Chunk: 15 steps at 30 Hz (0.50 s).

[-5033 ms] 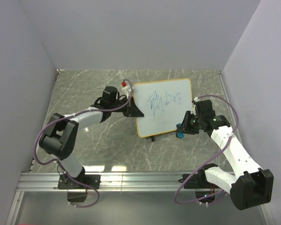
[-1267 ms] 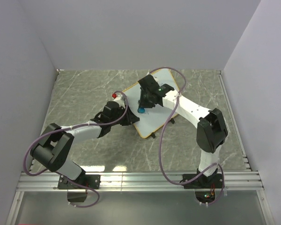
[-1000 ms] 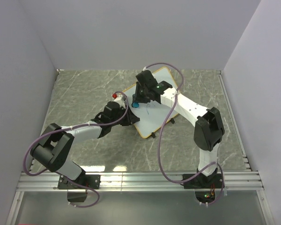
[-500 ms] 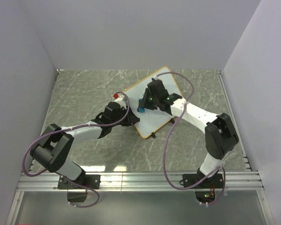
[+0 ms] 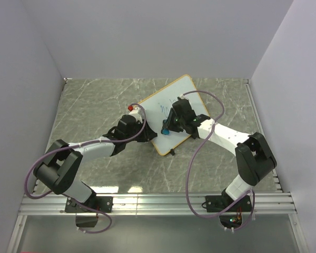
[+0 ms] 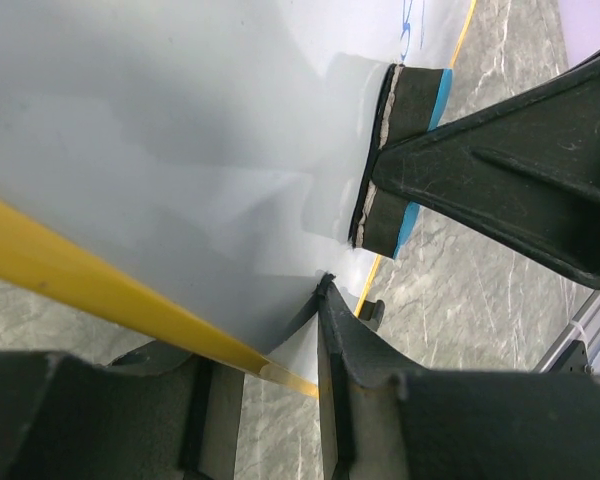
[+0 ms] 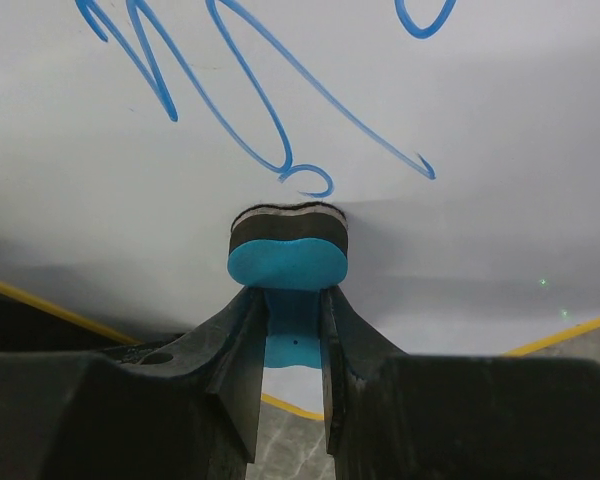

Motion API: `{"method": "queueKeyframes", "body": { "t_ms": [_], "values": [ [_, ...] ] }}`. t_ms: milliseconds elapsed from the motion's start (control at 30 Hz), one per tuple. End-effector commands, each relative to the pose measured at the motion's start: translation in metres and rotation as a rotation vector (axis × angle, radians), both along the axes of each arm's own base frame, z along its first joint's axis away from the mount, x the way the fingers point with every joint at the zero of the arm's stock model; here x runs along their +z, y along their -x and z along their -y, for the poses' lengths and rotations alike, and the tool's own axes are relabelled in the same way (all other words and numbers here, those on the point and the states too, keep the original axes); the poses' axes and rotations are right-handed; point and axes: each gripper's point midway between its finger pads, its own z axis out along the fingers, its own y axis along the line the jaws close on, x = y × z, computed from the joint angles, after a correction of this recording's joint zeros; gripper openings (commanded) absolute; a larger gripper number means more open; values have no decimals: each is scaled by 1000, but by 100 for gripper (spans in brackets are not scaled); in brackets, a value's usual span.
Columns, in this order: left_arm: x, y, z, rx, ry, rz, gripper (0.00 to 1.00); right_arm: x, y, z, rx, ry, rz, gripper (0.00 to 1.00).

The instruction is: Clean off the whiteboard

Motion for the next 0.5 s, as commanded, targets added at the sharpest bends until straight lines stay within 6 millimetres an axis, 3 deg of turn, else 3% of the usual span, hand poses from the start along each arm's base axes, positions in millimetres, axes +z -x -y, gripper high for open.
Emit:
{"method": "queueKeyframes", "body": {
  "t_ms": [0, 267, 367, 467],
  "values": [
    [-65, 39, -31, -105, -306, -71, 0, -34, 12, 16, -38, 64, -115, 0],
    [-63, 38, -33, -98, -333, -67, 0, -68, 44, 41, -32, 88, -175, 0],
    [-64, 40, -32, -101, -336, -71, 0, -61, 37, 41, -38, 80, -156, 0],
    [-64, 40, -32, -98, -334, -69, 0, -42, 21, 32, -43, 59, -117, 0]
  ]
}}
